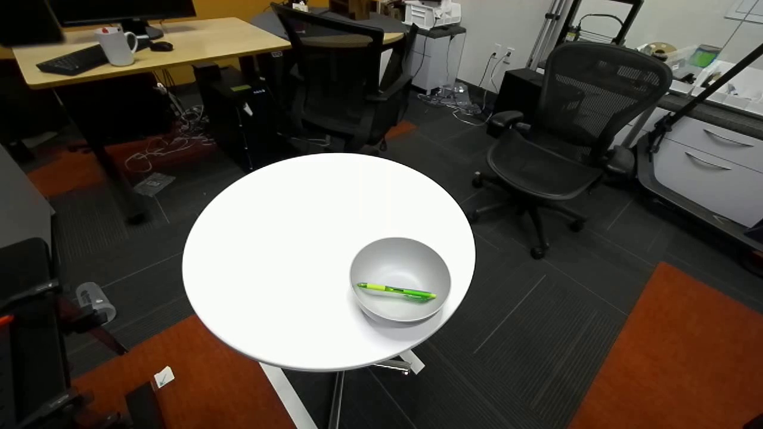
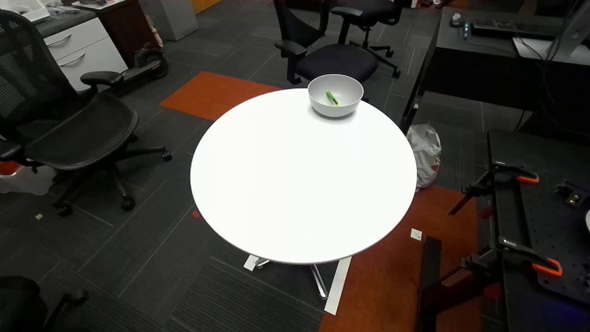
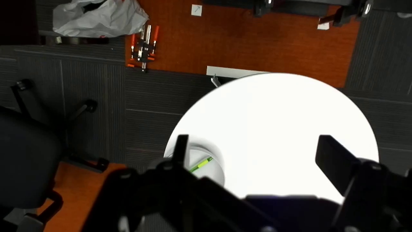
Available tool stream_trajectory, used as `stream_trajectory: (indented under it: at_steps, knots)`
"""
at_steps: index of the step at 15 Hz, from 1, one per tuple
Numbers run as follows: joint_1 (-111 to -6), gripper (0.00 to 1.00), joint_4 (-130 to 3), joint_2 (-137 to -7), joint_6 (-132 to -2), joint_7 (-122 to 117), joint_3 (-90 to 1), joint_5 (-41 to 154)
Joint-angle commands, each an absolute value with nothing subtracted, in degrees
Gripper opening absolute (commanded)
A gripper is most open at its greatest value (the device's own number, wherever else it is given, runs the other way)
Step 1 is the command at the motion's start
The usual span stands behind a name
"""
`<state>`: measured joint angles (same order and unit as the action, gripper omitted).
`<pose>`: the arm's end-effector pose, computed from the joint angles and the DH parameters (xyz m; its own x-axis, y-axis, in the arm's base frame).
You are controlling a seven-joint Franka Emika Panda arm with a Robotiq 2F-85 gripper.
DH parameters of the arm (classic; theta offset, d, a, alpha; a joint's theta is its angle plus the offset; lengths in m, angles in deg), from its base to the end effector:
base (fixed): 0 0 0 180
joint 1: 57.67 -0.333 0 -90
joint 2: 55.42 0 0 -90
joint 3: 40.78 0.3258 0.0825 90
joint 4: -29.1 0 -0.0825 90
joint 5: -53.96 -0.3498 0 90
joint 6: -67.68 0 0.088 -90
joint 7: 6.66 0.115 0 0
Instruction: Take the pen out of the bowl and put it on the table
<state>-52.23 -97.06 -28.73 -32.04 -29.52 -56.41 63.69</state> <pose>0.3417 -0.1683 0.5624 0.9957 0.0886 -0.0265 0.0895 -0.9952 0.0385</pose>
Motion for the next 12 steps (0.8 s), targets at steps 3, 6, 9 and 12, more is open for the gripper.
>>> stream_trajectory:
  at_steps: [3,6,9,12]
  knots:
    - [-50.91,1.00,-95.63,-37.15,-40.41,-21.09,-55.37,60.24]
    - [-49.83,1.00,-95.61,-42.22,-45.25,-12.36,-54.46,60.60]
    - [-49.69,1.00,-95.16,-47.47,-50.98,-6.06,-54.14,58.35]
    - [-49.85,1.00,-94.73,-52.67,-57.53,-1.58,-53.48,54.91]
